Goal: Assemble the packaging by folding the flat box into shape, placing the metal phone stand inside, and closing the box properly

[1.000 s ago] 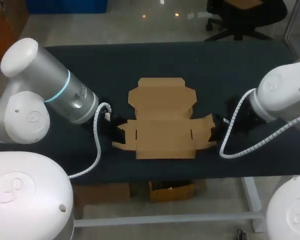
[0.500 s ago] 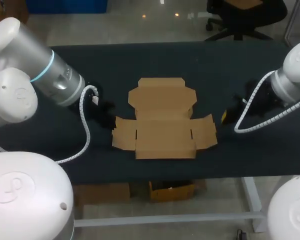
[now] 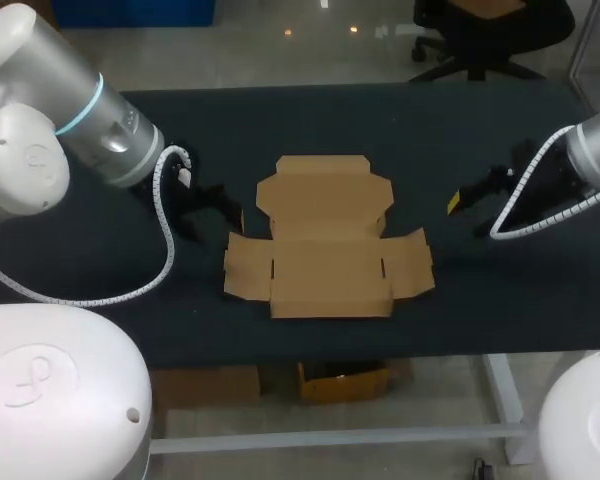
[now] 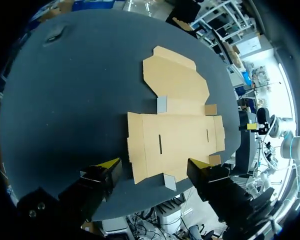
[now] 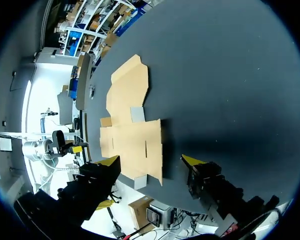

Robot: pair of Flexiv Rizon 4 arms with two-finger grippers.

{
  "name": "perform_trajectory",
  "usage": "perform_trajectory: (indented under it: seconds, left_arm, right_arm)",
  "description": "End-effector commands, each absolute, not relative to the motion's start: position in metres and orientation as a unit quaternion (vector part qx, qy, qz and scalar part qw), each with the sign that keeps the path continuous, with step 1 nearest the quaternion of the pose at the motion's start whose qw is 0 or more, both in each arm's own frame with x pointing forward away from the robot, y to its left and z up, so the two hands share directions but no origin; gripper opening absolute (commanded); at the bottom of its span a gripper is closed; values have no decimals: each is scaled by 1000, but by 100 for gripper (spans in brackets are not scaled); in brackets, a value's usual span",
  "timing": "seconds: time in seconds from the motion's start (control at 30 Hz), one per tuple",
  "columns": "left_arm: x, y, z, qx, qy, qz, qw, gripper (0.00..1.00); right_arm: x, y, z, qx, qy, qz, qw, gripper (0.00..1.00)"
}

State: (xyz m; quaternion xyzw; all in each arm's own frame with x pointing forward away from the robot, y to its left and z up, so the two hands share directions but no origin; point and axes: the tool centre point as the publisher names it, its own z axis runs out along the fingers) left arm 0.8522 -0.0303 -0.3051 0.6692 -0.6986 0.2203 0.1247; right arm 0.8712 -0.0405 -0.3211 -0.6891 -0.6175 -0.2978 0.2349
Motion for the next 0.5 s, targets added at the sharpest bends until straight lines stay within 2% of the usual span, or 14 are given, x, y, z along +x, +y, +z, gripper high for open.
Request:
perform_trajectory:
  seconds: [0.03,0.5]
  left_arm:
    - [854,-17,-289,657,-707,224,135,100]
    - [854,-17,-289,657,-707,224,135,100]
  right_arm:
    - [877,-53,-310,-660,-622,-320,273,100]
    - [877,-53,-310,-660,-622,-320,273,100]
